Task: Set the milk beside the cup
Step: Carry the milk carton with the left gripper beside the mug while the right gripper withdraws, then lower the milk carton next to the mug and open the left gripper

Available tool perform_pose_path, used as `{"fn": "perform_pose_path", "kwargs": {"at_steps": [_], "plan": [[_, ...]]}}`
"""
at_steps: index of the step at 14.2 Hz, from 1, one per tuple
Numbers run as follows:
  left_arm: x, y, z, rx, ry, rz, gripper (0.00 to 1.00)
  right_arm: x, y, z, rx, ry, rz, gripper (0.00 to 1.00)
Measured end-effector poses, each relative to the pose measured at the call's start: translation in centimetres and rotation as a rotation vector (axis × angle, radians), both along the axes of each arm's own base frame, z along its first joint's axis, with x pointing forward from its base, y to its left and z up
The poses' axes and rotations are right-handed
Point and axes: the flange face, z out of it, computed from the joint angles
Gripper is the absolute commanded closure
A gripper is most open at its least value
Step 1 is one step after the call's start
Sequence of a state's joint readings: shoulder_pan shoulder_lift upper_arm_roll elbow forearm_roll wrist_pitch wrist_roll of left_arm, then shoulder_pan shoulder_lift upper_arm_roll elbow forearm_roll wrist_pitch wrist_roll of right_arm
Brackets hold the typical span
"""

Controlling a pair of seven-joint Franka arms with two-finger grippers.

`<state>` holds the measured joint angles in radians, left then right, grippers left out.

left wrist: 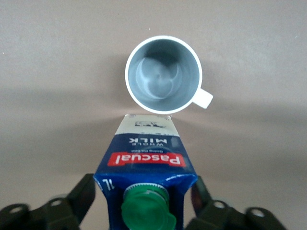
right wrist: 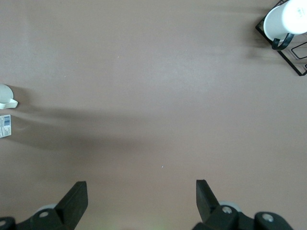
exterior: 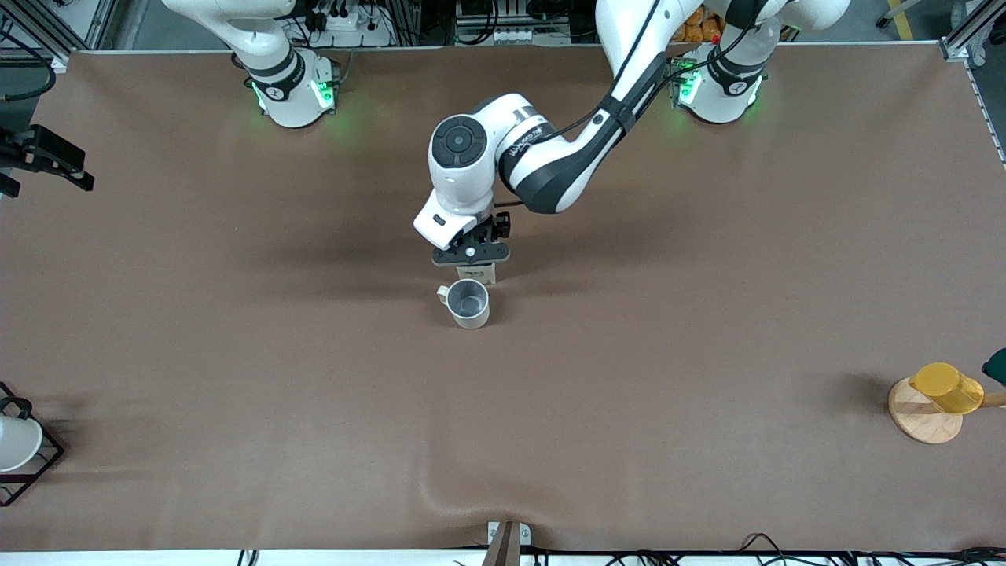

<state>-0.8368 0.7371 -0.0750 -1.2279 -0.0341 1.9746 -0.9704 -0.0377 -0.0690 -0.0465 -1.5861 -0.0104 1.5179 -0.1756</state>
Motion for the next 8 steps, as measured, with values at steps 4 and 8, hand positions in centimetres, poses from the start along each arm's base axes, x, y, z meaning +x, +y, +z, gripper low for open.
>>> {"fn": "perform_pose_path", "kwargs": {"at_steps": [4,8], "plan": [[1.9,1.1,5.8,-0.049,-0.076,0.028,0.00,0.7,0.0,0.1,-0.001,-0.038,0.001,0.00],[5.0,9.3,15.2,0.029,-0.081,0.058,0.00,1.6,-0.1,-0.3,-0.003,-0.064,0.000,0.00]]}}
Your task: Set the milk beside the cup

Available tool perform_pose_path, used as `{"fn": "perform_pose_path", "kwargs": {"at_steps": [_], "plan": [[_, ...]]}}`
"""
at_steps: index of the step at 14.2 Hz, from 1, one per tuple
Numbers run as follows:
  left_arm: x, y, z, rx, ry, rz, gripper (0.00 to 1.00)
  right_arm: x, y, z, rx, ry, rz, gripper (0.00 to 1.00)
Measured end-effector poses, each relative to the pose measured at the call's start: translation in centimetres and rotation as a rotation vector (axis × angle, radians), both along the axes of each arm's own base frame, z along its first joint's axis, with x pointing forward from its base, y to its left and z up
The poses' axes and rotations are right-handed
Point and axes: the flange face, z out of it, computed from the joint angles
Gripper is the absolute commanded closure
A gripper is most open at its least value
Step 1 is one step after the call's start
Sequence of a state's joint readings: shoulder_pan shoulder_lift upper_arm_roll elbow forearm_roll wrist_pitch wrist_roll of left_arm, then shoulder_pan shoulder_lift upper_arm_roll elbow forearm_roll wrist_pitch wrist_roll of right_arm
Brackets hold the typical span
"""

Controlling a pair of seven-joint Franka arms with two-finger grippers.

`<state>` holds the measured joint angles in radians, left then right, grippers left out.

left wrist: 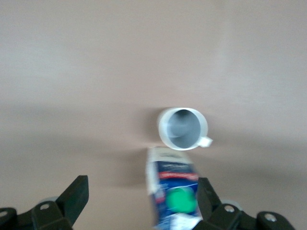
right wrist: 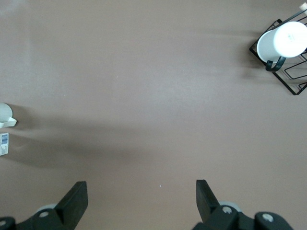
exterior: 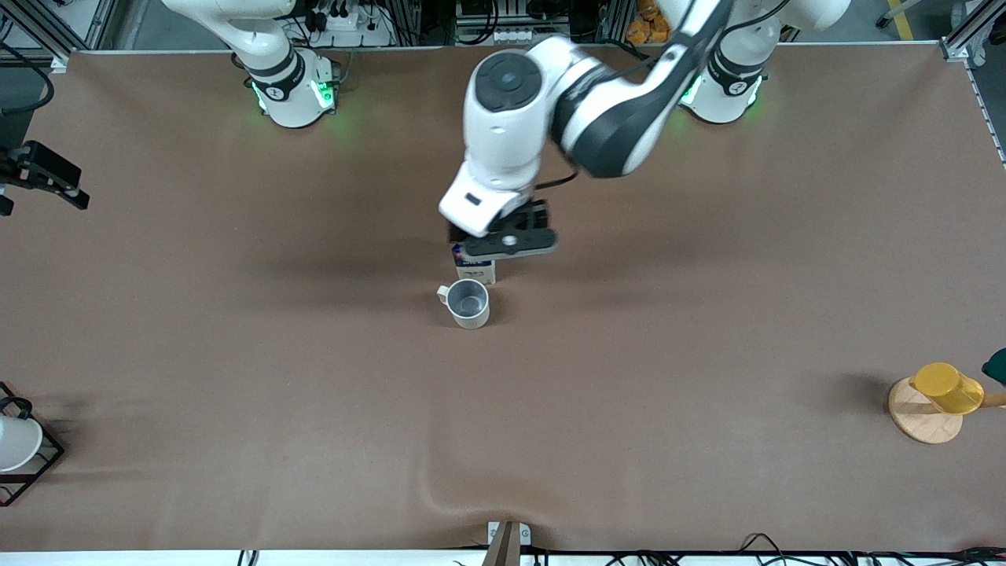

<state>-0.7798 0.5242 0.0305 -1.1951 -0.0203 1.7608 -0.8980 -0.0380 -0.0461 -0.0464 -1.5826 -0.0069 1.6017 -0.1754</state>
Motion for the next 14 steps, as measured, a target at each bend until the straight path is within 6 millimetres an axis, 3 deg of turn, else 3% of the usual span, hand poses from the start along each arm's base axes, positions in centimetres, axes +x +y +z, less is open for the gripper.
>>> {"fn": "perform_pose_path", "kwargs": {"at_steps": [4,10,12,14], "plan": [[5.1,12.4,3.9,0.065,0.021,0.035,0.00,0.1,-0.1,-0.1,0.000,0.001,-0.002,0.00],[10.2,31.7,5.2,0.095,0.047,-0.082,0.00,0.1,-0.1,0.1,0.003,0.000,-0.036,0.00],[10.0,36.0,7.3,0.087,0.025,-0.144,0.00,-0.2,0.1,0.1,0.007,0.019,-0.081,0.00],[8.6,38.4,10.0,0.081,0.010,-0.207,0.00,-0.4,0.2,0.3,0.009,0.030,-0.101,0.00]]}}
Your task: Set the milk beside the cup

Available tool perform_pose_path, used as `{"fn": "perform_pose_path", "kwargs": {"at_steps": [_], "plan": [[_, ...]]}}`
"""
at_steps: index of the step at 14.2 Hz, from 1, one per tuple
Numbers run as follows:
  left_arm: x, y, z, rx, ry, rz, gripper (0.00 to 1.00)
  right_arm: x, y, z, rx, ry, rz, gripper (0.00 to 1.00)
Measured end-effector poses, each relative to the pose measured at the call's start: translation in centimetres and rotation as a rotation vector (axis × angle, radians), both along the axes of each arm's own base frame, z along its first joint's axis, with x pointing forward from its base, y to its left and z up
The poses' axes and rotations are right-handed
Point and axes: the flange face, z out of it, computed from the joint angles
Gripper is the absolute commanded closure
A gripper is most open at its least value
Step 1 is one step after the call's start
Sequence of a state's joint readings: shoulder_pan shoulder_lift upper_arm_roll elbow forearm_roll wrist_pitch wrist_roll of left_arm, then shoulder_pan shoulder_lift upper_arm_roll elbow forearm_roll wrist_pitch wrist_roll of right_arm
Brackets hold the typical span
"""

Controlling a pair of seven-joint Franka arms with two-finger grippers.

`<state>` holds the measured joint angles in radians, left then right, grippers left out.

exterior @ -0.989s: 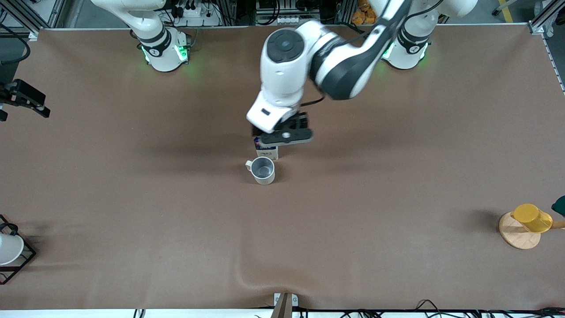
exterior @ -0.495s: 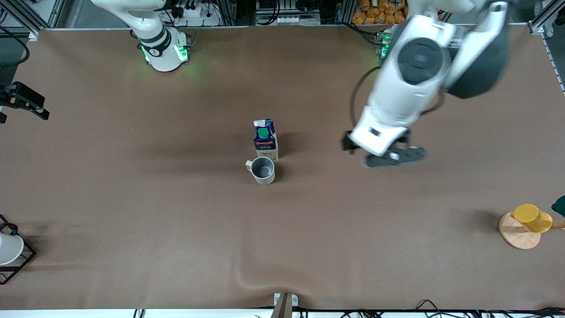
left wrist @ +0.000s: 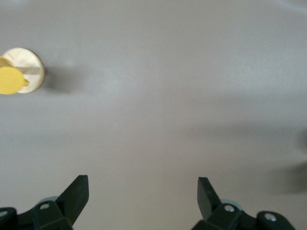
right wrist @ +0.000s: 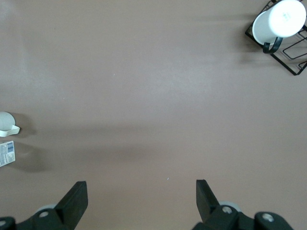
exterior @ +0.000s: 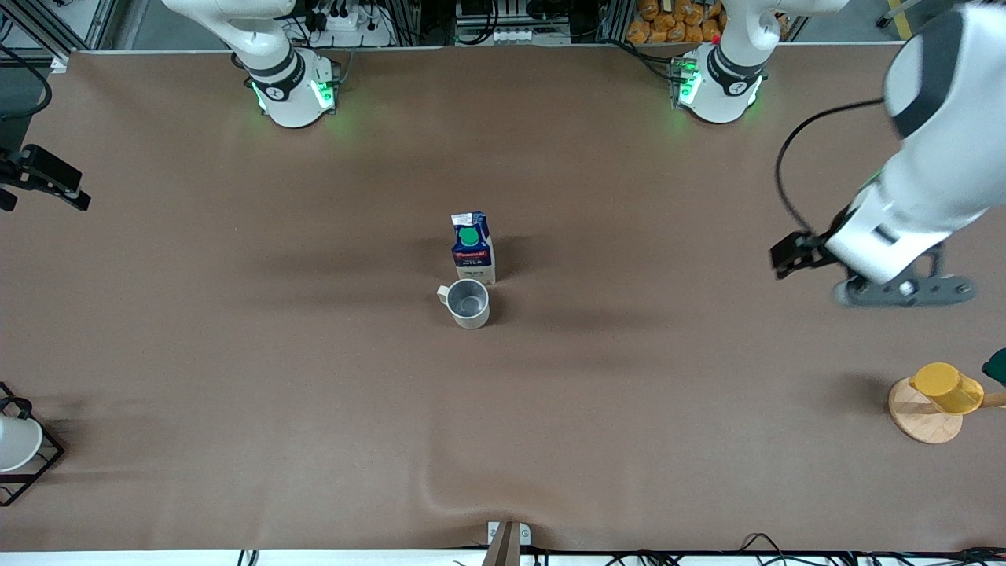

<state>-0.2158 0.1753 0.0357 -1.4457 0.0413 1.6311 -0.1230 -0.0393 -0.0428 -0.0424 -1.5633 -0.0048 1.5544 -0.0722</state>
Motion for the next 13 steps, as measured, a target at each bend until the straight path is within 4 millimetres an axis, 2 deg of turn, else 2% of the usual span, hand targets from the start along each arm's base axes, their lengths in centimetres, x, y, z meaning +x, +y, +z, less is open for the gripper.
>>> {"fn": "perform_pose_path", "kwargs": {"at_steps": [2,7,9,11,13], "plan": [[-1.3,1.4,1.6,-0.019,0.012,-0.050,0.00,-0.1,0.0,0.0,0.001,0.009,-0.004,0.00],[-2.3,4.8,3.0,-0.038,0.012,-0.009,0.00,-0.2,0.0,0.0,0.002,0.012,-0.005,0.00],[-3.3,5.8,4.2,-0.040,0.000,0.012,0.00,-0.2,0.0,0.0,0.002,0.011,-0.005,0.00],[-4.4,6.2,5.2,-0.042,-0.004,0.016,0.00,-0.2,0.1,0.0,0.002,0.012,-0.005,0.00],[-5.2,5.4,5.0,-0.041,0.009,0.004,0.00,-0.2,0.1,0.0,0.002,0.012,-0.005,0.00]]}}
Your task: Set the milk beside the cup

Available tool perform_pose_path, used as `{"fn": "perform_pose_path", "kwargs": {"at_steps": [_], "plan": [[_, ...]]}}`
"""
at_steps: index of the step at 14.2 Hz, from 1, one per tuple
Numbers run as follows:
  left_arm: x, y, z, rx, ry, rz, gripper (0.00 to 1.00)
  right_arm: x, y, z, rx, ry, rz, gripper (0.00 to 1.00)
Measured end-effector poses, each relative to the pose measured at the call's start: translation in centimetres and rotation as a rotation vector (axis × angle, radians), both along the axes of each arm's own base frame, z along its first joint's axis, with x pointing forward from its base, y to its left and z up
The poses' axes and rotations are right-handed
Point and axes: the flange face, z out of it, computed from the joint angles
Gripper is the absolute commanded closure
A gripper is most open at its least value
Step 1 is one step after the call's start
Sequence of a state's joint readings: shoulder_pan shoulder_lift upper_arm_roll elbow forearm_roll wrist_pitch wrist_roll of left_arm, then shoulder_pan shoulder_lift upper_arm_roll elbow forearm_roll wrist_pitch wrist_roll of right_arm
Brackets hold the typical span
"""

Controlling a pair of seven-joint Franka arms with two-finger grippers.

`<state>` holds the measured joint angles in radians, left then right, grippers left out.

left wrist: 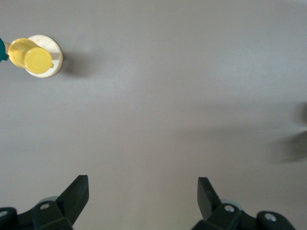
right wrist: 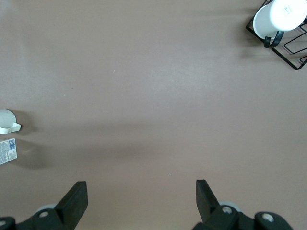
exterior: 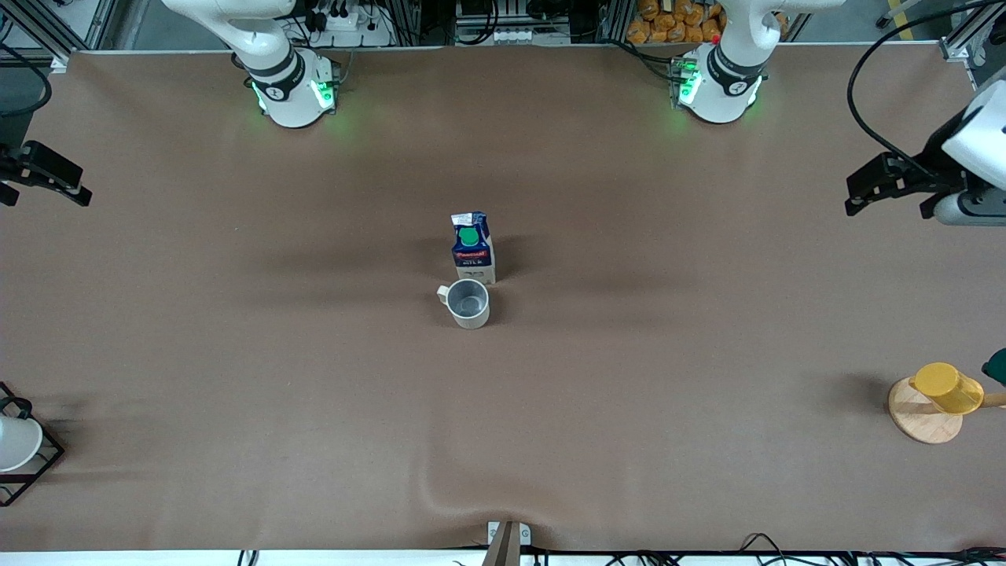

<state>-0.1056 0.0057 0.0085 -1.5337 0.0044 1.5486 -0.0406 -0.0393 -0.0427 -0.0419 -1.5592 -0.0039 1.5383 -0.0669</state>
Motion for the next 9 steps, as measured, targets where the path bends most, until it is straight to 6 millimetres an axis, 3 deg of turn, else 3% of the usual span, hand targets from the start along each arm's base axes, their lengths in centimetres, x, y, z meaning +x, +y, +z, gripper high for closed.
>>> {"fn": "perform_pose_path", "kwargs": {"at_steps": [5,9], "plan": [[-1.2,0.9,-0.5,0.006,0.017,0.022,0.00,0.0,0.0,0.0,0.000,0.000,0.000,0.00],[-1.4,-0.4,-1.0,0.008,0.027,0.000,0.00,0.0,0.0,0.0,0.000,0.001,0.000,0.00]]}}
